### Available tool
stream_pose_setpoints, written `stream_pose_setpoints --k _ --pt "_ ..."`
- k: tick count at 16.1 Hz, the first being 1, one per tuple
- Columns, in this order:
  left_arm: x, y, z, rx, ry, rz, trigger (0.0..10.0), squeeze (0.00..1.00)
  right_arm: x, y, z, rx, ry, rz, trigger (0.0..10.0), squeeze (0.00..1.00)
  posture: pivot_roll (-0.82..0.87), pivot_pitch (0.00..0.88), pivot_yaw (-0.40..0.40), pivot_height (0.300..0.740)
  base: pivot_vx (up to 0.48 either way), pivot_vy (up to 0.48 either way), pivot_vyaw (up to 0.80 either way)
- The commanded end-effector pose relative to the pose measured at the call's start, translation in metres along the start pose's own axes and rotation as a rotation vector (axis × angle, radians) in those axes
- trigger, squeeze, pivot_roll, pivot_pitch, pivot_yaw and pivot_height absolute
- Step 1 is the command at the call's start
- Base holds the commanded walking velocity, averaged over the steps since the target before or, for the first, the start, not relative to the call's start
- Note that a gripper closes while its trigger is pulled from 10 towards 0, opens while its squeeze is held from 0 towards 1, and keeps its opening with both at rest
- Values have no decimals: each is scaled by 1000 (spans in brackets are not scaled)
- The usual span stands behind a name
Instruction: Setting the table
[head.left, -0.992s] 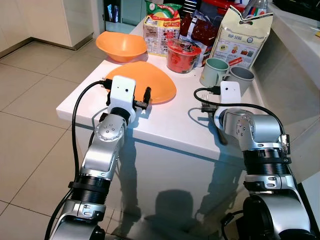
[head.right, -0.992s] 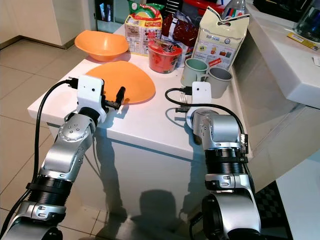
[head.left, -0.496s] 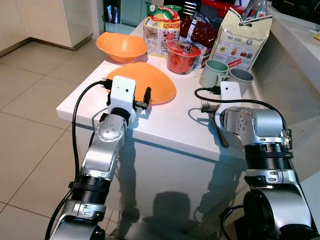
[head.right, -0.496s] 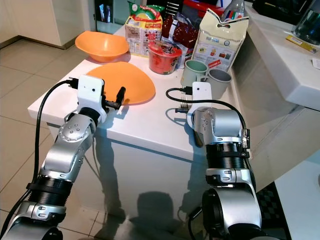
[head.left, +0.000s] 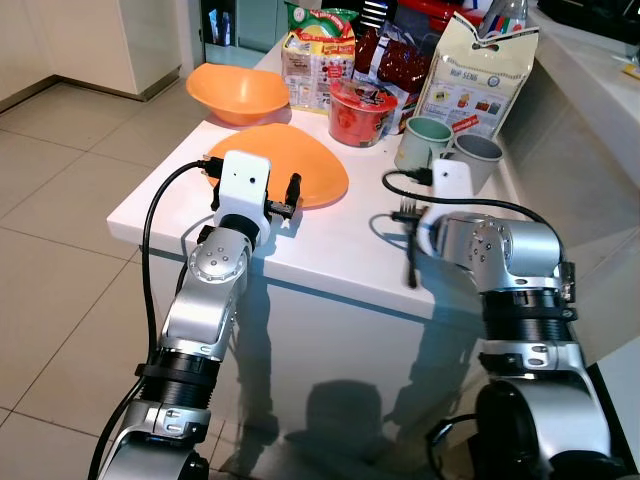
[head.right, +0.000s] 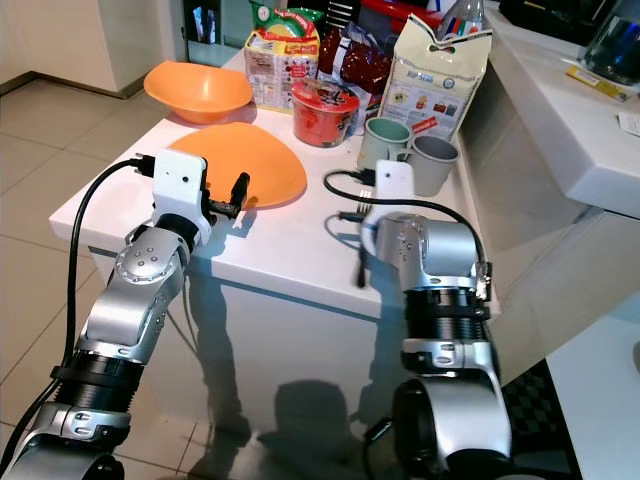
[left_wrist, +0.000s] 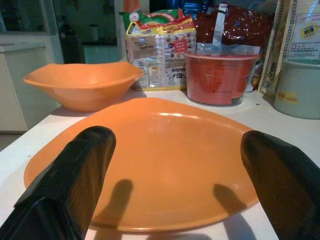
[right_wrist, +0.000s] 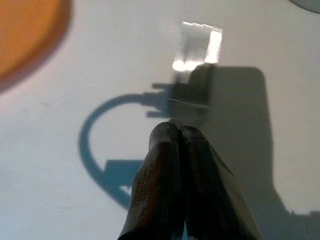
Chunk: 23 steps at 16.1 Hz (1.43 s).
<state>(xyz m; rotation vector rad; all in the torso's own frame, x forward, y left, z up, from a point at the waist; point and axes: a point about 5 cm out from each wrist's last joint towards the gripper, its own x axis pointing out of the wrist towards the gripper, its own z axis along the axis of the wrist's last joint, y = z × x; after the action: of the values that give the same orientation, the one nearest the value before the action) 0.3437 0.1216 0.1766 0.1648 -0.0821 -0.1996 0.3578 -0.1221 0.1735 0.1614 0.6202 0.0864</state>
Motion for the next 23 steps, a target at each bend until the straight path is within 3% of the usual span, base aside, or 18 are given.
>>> stream_pose_setpoints --k 1,4,9,10,15,23 --pt "1 -4 6 12 -14 -21 10000 0 -4 -4 7 38 -62 18 10000 0 139 0 -132 740 0 0 0" --pt "1 -3 7 17 -14 -26 10000 0 -10 4 19 45 -203 82 10000 0 140 0 -119 740 0 0 0" --pt "1 -2 8 22 -13 -32 10000 0 -13 1 18 -20 -282 35 10000 0 144 0 -112 740 0 0 0" --pt "1 -2 8 23 -13 -32 10000 0 -12 0 17 -18 -293 25 10000 1000 146 0 -112 740 0 0 0" --pt "0 0 9 27 -14 -26 10000 0 -12 1 24 -57 -330 -6 10000 1000 152 0 -114 740 0 0 0" --pt "0 -1 10 27 -13 -25 10000 0 -3 -13 13 -72 -257 -106 10000 1000 152 0 -115 740 0 0 0"
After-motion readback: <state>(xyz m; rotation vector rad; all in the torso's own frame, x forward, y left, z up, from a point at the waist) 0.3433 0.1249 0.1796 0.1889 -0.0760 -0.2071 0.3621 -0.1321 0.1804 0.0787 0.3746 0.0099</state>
